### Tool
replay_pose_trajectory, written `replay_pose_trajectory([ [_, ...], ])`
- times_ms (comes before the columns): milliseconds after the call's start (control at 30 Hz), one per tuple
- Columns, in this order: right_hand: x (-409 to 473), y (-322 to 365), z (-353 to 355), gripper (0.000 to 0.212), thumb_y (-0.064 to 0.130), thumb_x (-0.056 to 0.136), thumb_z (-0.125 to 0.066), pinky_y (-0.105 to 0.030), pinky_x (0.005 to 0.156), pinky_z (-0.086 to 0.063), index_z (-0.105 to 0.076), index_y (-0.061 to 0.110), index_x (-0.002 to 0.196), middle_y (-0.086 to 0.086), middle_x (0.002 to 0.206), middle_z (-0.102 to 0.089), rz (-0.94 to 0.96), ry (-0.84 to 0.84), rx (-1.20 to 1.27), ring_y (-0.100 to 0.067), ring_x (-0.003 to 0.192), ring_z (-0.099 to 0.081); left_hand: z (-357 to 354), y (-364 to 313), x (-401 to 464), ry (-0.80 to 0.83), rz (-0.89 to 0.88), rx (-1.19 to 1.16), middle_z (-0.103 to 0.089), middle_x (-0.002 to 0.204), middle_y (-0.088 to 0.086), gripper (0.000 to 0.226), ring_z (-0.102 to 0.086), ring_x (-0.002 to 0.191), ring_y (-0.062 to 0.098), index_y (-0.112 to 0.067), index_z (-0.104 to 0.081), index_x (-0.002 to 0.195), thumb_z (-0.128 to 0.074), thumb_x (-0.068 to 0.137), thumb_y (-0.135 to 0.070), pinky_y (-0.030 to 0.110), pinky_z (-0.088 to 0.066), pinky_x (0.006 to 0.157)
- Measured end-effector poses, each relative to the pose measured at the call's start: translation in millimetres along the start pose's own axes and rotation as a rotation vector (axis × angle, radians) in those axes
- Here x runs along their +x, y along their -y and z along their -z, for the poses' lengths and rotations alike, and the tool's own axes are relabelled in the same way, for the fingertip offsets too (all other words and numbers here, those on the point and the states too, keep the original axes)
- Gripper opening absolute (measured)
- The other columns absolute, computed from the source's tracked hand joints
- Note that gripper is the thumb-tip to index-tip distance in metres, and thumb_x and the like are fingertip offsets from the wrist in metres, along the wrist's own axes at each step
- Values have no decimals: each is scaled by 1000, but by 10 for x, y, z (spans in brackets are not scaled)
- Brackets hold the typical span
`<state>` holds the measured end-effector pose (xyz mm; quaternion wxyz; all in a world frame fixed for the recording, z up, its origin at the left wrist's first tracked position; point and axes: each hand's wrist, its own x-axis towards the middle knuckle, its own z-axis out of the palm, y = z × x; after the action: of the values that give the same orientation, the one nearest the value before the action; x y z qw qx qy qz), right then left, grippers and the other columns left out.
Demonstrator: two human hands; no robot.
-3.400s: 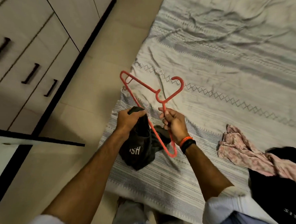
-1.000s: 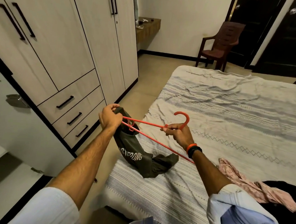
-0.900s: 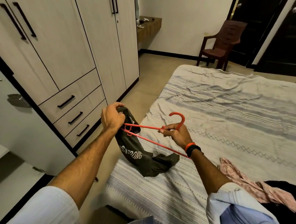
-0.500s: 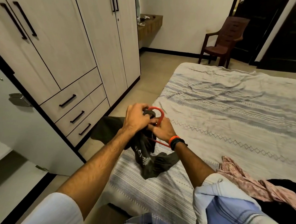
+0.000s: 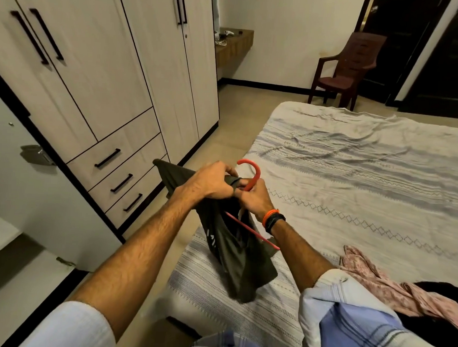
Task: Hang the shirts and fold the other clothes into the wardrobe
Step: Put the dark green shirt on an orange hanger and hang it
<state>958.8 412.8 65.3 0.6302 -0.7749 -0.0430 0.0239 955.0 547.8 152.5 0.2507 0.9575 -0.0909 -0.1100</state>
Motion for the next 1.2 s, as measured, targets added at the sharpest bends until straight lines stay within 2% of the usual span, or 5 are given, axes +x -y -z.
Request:
replay_pose_trajectory([
  [200, -72, -44, 12, 5, 7, 68, -51, -26, 47, -46, -53, 3, 70, -8, 51, -58, -20, 121, 413, -28, 50, -58, -39, 129, -12, -76, -34, 84, -66, 99, 5, 37, -62, 87, 18, -16, -64, 113, -72, 80, -28, 30, -55, 78],
  [433, -147, -126, 104, 50, 23, 74, -54, -35, 67, -59, -59, -6, 114, -25, 100, -69, -195, 262, 670, -32, 81, -70, -160, 314, -30, -243, -108, 84, -66, 93, 0, 23, -61, 86, 15, -18, -66, 97, -69, 88, -39, 31, -53, 80],
  [767, -102, -283, 119, 44, 36, 71, -87, -32, 67, -60, -72, 4, 96, -10, 90, -75, -296, 278, -67, -19, 78, -72, -111, 456, -87, -323, -148, 3, -64, 98, -4, 26, -56, 91, 8, -17, -66, 102, -74, 84, -34, 27, -50, 84],
  [967, -9, -255, -20, 21, 28, 75, -85, -35, 67, -61, -69, 16, 70, -10, 78, -73, -203, 222, -179, -25, 76, -74, -114, 465, -135, -294, -115, -36, -65, 104, 2, 35, -57, 93, 12, -17, -62, 106, -76, 81, -36, 28, -51, 80],
  [1200, 27, -299, 146, 10, 12, 98, -56, -32, 67, -53, -58, 12, 88, -4, 81, -61, -288, 173, 27, -17, 72, -59, -6, 568, -190, -265, 19, -78, -59, 96, -7, 23, -57, 94, 11, -24, -61, 95, -78, 81, -29, 24, -45, 78],
])
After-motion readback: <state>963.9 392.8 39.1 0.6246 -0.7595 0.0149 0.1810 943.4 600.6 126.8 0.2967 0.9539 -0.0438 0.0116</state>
